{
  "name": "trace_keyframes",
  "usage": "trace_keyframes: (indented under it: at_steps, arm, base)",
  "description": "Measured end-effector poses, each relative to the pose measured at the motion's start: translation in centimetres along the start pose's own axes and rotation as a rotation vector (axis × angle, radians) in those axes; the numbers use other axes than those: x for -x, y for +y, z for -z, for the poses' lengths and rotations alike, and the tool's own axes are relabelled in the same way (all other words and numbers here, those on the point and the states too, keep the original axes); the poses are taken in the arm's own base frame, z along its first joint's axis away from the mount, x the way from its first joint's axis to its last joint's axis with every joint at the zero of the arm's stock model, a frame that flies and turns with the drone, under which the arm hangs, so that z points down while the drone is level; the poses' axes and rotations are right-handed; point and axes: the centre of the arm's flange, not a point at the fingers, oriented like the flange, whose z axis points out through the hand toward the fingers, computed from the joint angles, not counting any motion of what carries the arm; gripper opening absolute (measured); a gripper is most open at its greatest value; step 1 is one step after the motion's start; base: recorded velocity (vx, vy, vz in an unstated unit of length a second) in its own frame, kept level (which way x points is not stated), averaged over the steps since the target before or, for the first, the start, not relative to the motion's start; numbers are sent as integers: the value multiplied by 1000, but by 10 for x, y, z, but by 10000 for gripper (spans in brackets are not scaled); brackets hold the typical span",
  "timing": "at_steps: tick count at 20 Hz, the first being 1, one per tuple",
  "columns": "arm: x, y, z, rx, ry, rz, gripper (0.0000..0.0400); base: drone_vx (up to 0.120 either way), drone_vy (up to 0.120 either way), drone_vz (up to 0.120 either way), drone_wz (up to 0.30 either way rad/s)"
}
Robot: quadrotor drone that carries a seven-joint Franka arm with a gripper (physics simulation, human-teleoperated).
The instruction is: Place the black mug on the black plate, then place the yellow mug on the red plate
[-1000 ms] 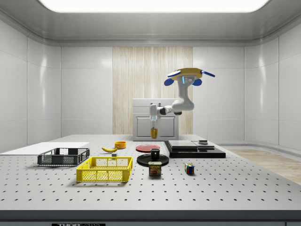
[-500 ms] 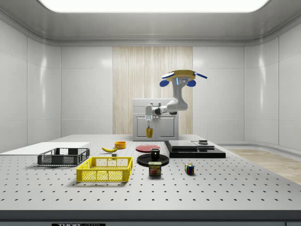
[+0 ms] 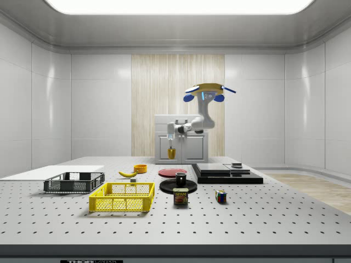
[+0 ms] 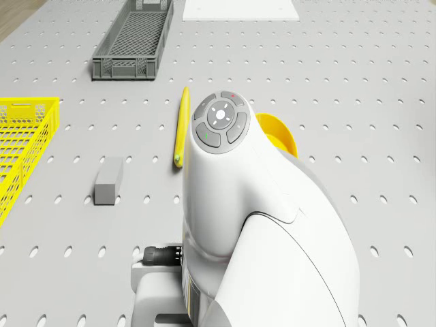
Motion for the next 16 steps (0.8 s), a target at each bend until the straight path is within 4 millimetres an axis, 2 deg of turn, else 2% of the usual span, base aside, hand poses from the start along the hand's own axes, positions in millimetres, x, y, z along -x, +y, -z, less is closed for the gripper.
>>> trace_keyframes:
  at_steps: [5,10,12,16]
  arm:
    - [0,0,0,0,0,0,110]
    - [0,0,0,0,0,0,110]
    - [0,0,0,0,0,0,110]
    - [0,0,-3,0,0,0,110]
  base:
    - [0,-120,0,0]
    - [0,-120,-112,0]
    - [0,-120,-40,0]
    - [0,-20,0,0]
